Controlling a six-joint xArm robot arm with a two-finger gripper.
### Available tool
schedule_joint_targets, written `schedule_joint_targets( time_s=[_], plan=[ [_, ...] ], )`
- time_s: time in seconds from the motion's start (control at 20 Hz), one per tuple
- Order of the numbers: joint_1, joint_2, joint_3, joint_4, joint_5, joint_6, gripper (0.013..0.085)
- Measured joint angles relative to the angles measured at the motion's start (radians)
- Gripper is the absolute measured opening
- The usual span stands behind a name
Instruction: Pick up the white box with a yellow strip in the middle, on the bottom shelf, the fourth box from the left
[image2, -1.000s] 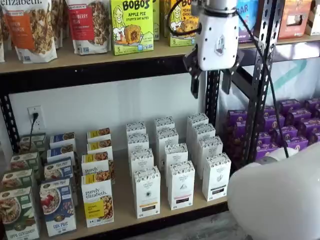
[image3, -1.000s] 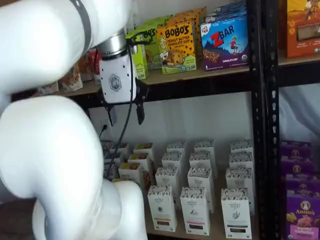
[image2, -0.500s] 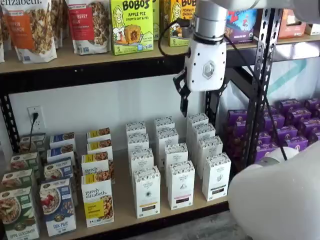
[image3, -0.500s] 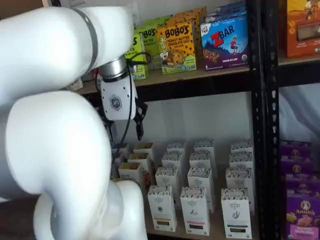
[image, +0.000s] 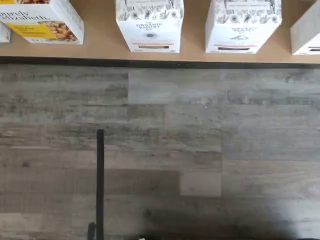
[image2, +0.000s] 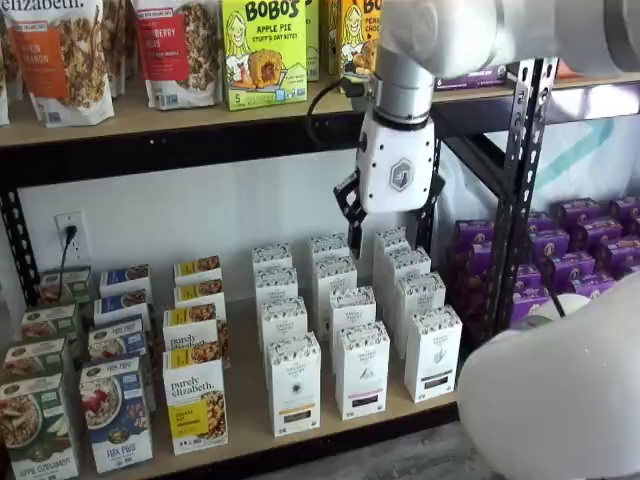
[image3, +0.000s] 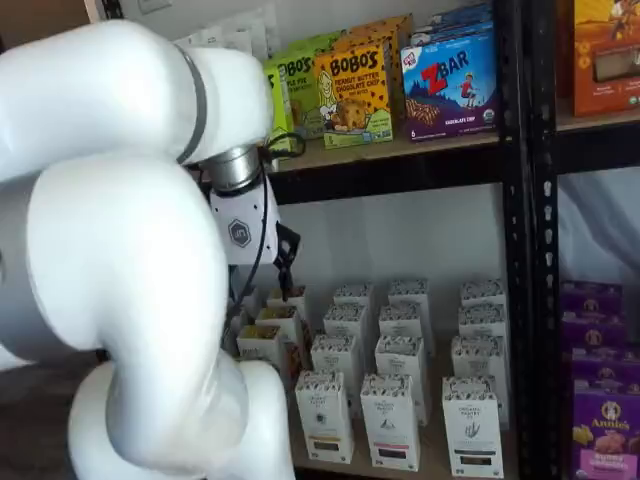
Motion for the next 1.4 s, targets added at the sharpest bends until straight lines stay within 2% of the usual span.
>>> schedule_joint_targets(
  time_s=[0.2,0.65,0.9,1.2,1.4],
  plan=[
    [0.013,0.067,0.008,-0.007,-0.060,0.015,0.0850],
    [0.048,0.200,0.052,-0.005,-0.276,0.043,0.0850],
    [0.073,0.313,0.054,-0.006,-0.376,0.068,0.0850],
    [0.089,0.455,0.052,-0.035,-0.520,0.102,0.0850],
    [0.094,0.544,0.041,-0.020,-0.605,0.094,0.0850]
  ],
)
